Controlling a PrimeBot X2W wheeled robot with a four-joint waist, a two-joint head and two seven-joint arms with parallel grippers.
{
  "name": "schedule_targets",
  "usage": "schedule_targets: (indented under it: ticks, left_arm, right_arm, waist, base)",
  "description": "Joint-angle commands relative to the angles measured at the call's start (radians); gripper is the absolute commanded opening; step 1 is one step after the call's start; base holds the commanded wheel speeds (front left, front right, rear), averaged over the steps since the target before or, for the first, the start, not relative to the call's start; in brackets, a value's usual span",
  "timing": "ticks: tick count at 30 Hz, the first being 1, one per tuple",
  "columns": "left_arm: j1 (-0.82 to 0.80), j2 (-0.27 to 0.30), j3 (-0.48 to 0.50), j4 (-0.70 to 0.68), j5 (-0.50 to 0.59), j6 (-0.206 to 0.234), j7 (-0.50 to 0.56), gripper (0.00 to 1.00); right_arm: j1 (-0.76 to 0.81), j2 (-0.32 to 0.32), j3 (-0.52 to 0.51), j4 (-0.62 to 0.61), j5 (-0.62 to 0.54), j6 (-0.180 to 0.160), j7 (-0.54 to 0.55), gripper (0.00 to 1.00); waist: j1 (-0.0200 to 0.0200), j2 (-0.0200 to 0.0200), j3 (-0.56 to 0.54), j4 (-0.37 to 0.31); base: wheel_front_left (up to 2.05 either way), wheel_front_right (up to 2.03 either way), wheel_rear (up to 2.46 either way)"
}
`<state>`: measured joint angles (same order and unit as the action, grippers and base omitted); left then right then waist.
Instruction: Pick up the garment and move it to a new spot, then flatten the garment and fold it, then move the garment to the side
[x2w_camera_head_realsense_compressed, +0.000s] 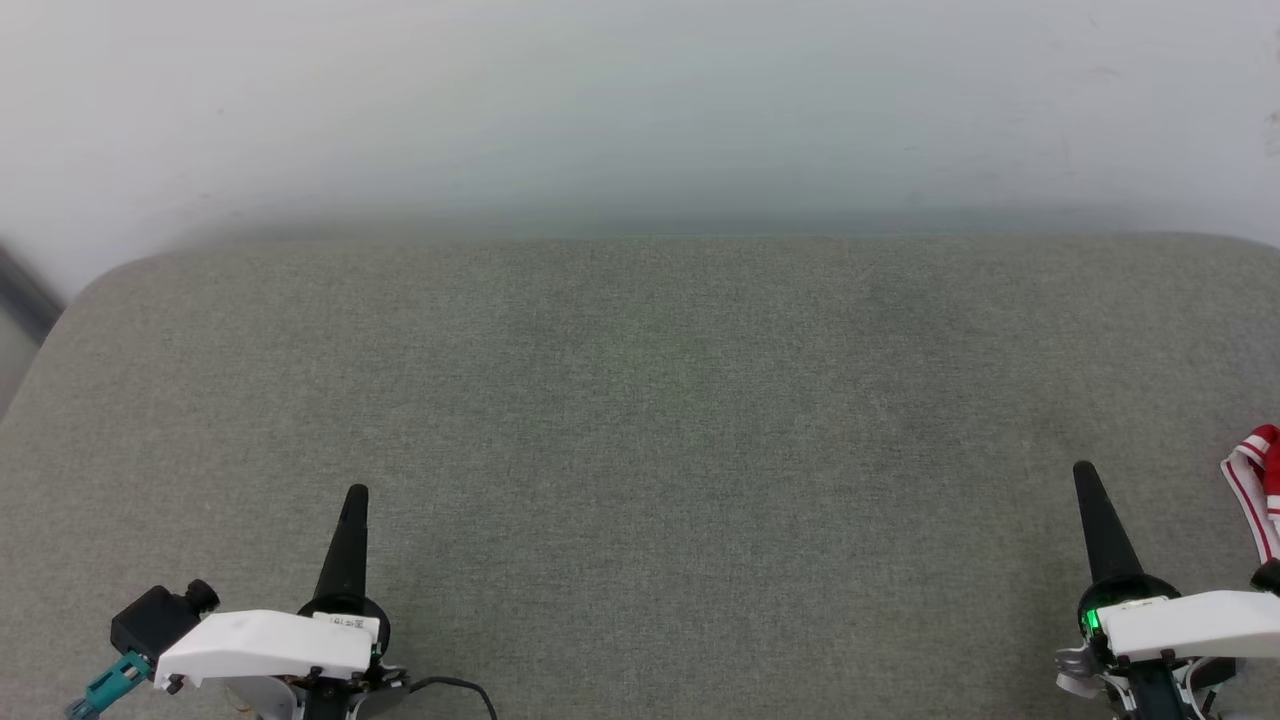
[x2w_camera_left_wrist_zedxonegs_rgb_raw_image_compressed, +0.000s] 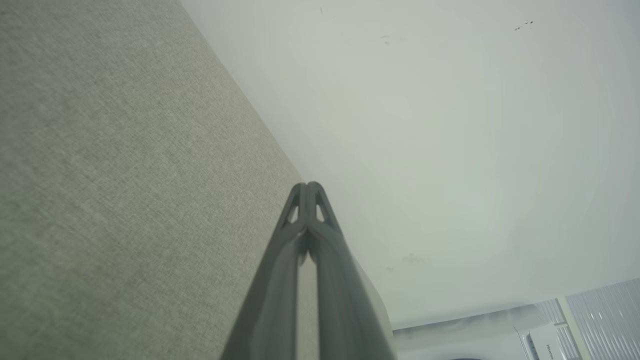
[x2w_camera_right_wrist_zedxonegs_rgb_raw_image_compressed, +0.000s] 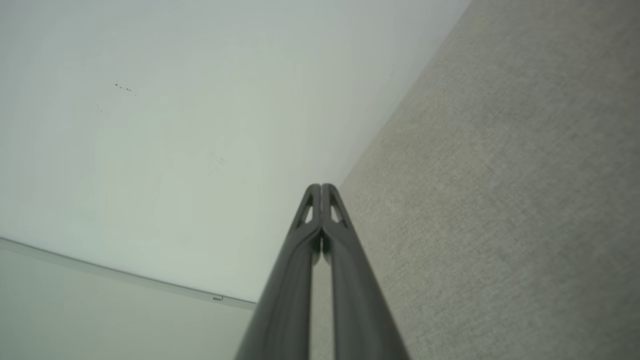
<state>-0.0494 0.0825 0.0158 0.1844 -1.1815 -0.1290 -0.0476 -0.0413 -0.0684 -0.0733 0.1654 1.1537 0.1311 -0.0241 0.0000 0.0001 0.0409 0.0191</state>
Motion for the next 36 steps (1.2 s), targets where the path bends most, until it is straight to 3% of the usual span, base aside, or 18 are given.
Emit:
schedule_targets:
  ticks: [1,36]
  left_arm:
    - [-0.023,0.004,0.007,-0.004,-0.022,-0.002,0.005,0.00]
    - [-0.048,-0.003,0.044,0.039,-0.314,-0.002,0.090,0.00]
  right_arm:
    - [-0.023,-0.008,-0.001,-0.003,0.024,0.000,0.007,0.00]
    - [-0.054,-0.003,-0.011,0.052,0.326,0.000,0.083,0.00]
  waist:
    - [0.0000,-0.0001,-0.001,0.000]
    - [0.0000,-0.0001,-0.023,-0.012]
  base:
    - [0.00,0.00,0.00]
    - [0.00,0.00,0.00]
